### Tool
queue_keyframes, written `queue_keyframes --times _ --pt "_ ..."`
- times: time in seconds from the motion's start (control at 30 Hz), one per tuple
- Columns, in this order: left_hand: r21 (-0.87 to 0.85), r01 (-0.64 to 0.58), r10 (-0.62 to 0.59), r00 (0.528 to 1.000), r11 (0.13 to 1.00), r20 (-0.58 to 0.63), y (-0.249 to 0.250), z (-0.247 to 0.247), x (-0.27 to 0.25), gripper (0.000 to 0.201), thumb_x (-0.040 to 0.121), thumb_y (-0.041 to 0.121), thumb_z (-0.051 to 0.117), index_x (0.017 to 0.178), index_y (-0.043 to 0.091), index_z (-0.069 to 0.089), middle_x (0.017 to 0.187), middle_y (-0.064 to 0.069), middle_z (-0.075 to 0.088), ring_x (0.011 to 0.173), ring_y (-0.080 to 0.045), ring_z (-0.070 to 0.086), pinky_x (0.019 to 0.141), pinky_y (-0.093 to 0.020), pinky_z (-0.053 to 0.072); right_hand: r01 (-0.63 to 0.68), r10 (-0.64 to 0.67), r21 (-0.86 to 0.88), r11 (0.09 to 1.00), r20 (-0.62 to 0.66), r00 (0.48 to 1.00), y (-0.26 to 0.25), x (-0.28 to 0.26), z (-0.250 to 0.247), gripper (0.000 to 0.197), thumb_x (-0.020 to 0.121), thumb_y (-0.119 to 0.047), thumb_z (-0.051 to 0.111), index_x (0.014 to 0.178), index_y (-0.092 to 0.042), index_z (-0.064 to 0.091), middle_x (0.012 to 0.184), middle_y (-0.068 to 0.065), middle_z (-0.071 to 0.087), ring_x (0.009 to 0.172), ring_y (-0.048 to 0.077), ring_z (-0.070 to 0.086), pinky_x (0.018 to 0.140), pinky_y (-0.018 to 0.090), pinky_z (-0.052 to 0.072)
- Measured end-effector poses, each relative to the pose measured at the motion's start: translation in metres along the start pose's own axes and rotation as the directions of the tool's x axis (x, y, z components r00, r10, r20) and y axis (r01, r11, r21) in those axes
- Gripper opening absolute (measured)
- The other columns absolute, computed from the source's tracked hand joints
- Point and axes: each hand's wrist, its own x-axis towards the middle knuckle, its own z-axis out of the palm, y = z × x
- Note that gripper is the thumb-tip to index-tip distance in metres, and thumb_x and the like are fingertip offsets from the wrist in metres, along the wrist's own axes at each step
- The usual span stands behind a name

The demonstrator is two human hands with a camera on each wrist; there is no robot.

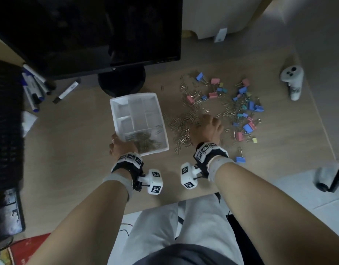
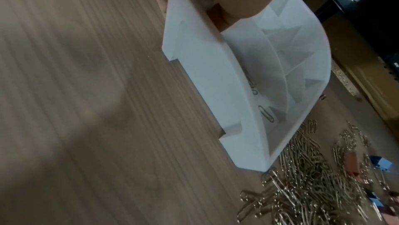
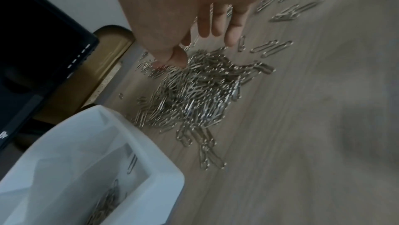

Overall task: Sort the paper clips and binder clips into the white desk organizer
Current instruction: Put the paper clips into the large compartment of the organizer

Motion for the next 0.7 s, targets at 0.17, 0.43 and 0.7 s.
queue_keyframes --times 0.17,0.43,0.7 --pt "0.039 0.011 -0.013 0.999 0.999 0.035 0.002 0.001 -0.002 0.061 0.089 0.001 0.042 0.146 0.016 0.024 0.144 -0.022 0.033 0.133 -0.039 0.032 0.110 -0.050 0.028 -0.290 0.284 -0.029 0.957 -0.127 0.950 0.034 -0.013 -0.019 0.073 0.084 -0.050 0.067 0.135 -0.003 0.043 0.138 0.018 0.042 0.127 0.034 0.037 0.098 0.043 0.036" --pt "0.025 -0.049 0.048 0.998 0.998 0.042 -0.003 0.001 0.003 0.056 0.093 0.008 0.045 0.145 0.016 0.027 0.141 -0.022 0.039 0.129 -0.040 0.038 0.107 -0.051 0.034 -0.227 0.226 0.120 0.966 0.024 0.974 0.010 -0.022 0.009 0.061 0.080 -0.030 0.063 0.130 -0.001 0.043 0.130 0.021 0.043 0.118 0.034 0.040 0.098 0.039 0.030" --pt "-0.017 0.088 -0.085 0.985 0.996 0.150 -0.006 -0.009 0.014 0.048 0.091 0.005 0.045 0.138 0.009 0.033 0.137 -0.018 0.039 0.120 -0.037 0.046 0.102 -0.043 0.038 -0.115 0.112 0.036 0.993 0.082 0.990 -0.009 -0.009 -0.006 0.097 0.063 -0.059 0.080 0.143 -0.033 0.031 0.149 0.009 0.023 0.133 0.034 0.023 0.102 0.048 0.033"
